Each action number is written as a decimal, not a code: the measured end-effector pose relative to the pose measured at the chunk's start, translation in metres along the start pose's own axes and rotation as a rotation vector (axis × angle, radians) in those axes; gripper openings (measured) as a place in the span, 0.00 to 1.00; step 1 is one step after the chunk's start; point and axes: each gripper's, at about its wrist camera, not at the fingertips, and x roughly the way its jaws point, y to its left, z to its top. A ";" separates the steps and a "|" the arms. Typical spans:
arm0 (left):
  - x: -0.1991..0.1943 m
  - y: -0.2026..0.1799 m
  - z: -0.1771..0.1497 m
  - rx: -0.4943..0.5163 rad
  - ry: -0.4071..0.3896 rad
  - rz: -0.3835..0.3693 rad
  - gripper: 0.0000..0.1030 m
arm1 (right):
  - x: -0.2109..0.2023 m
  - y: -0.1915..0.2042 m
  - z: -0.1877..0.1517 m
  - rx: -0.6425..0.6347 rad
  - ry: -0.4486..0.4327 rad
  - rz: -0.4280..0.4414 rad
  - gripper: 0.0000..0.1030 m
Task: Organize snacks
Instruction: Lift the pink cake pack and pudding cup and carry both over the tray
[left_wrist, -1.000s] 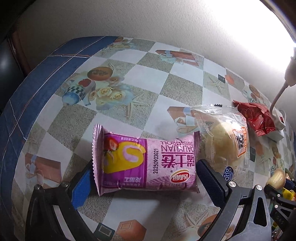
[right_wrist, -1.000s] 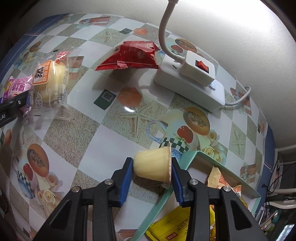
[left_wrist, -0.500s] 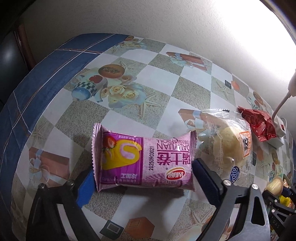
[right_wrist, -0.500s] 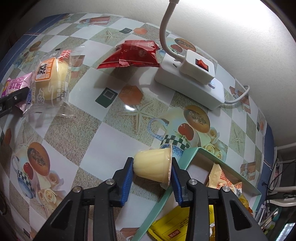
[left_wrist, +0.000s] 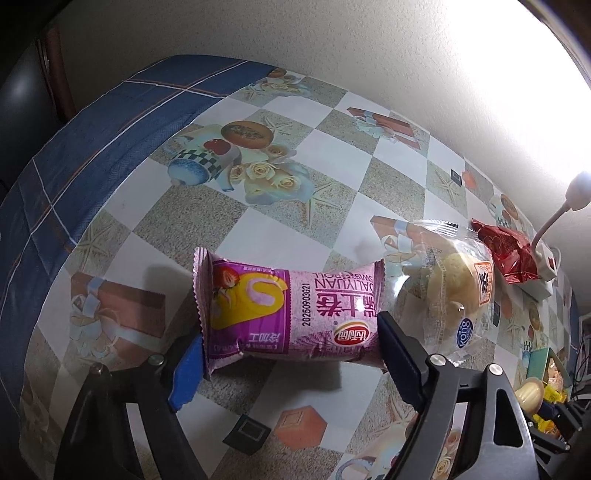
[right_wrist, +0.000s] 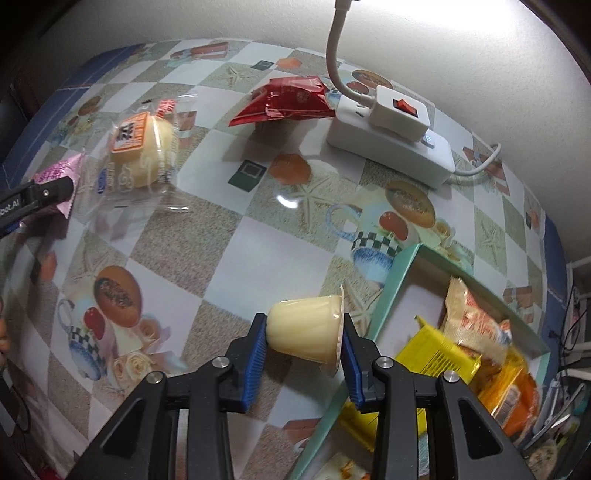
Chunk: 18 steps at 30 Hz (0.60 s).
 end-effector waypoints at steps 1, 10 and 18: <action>-0.002 0.001 0.000 -0.002 0.000 0.000 0.83 | -0.002 0.001 -0.003 0.014 -0.004 0.011 0.39; -0.033 0.001 -0.011 -0.013 0.004 0.001 0.83 | -0.031 -0.003 -0.031 0.167 -0.076 0.142 0.39; -0.078 -0.023 -0.030 0.014 -0.045 -0.034 0.83 | -0.064 -0.011 -0.060 0.294 -0.164 0.204 0.39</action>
